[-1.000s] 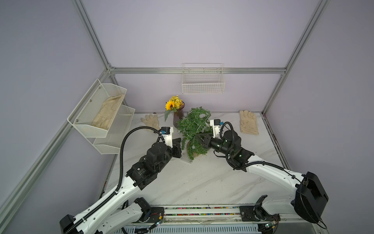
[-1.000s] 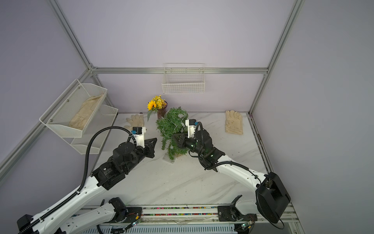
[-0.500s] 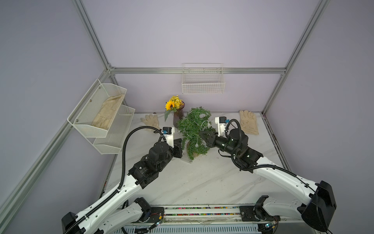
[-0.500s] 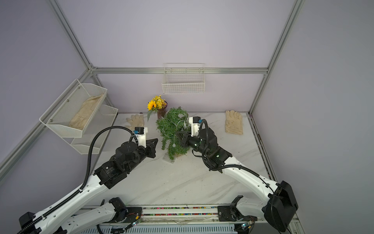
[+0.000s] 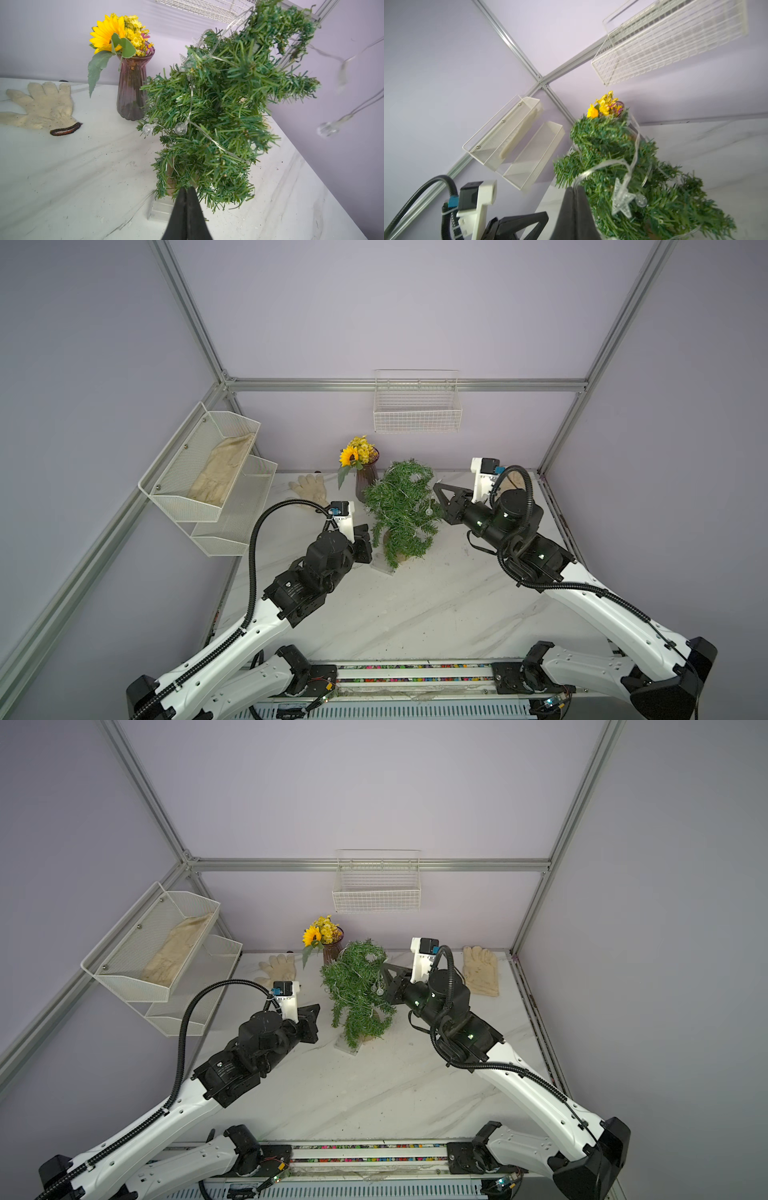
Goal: Remove string lights from the small christmas tree
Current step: Pick up the light string from the Christmas tree, then remove the light string from the Christmas tree.
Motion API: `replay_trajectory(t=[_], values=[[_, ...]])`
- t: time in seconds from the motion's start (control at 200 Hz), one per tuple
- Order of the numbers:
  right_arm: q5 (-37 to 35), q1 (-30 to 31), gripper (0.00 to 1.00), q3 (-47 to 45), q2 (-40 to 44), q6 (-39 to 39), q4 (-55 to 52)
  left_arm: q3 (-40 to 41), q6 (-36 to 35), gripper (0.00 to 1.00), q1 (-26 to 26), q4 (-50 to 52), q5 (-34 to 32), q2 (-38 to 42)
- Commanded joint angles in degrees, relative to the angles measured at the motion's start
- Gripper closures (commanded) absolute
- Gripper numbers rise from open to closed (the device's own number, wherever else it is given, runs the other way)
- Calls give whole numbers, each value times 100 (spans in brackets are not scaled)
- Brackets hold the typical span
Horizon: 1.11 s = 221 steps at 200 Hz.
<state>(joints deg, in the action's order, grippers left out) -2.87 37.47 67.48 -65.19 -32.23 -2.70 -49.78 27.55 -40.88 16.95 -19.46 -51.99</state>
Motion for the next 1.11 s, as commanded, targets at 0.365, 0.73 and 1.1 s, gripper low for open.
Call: replay_trajectory(t=[0.365,0.73,1.1], values=[[744,-1550,100,1496,-1448,245,-150,-455,181,98,563,343,547,-124],[1984,-1525,100,4176,-3880,-418,867,-1108,352,78,1258,668,1421,-498],[2583,-1203,100,5266,-4699,-771,692,-1737,137,72,1410,789,1598,-790]])
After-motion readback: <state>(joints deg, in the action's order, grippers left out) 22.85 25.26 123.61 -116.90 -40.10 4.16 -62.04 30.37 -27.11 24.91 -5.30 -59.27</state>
